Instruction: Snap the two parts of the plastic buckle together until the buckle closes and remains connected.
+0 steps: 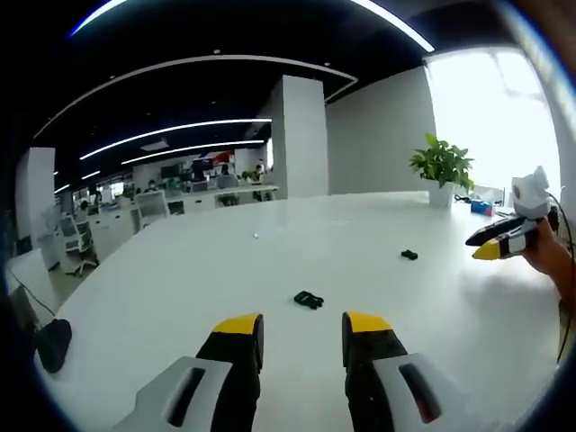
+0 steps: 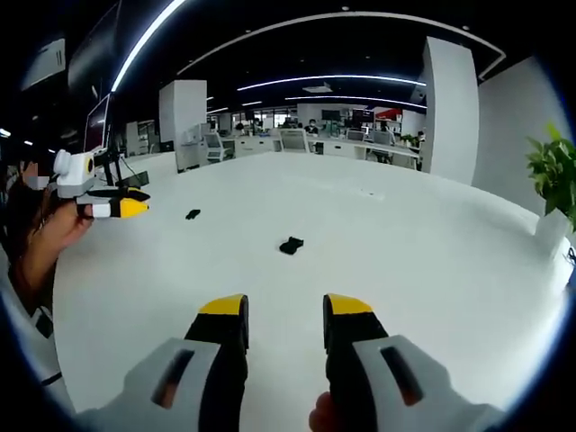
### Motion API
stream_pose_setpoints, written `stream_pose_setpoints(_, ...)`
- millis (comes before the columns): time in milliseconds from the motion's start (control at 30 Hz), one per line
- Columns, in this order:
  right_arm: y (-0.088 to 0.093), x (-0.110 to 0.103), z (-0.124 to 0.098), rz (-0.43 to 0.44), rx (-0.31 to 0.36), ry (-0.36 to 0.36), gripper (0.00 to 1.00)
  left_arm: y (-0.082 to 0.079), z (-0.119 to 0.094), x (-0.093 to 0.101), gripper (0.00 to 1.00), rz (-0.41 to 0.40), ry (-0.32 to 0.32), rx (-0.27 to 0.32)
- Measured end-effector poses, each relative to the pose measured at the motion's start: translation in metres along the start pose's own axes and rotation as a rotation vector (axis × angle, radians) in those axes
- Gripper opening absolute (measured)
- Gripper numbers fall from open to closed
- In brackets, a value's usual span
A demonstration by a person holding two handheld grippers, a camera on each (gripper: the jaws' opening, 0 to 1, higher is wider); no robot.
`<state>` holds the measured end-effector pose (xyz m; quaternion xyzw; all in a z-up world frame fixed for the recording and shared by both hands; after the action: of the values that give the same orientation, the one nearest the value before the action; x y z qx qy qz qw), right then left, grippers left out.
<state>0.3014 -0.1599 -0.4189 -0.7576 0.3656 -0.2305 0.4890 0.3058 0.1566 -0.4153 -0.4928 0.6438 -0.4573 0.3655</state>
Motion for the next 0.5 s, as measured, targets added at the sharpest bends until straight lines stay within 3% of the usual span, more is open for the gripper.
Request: stream_pose_setpoints(500,-0.007,0.003,0.011,-0.028,-0.015,-0.023,0.34,0.001,0.012,0.004,0.34,0.009,0.017,-0.021)
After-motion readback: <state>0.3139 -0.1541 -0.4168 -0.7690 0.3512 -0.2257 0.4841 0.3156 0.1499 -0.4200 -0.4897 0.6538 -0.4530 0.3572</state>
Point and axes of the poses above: the point that each gripper's makers call its tool centre point, and the gripper's own axes: z roughly forward along the fingers, x roughly to its right, y roughly out of its underside, the point moved 2 cm from there along -z, roughly backward along the fingers, and after that the axes turned 7 degrees about -y, right-handed, at the moved point
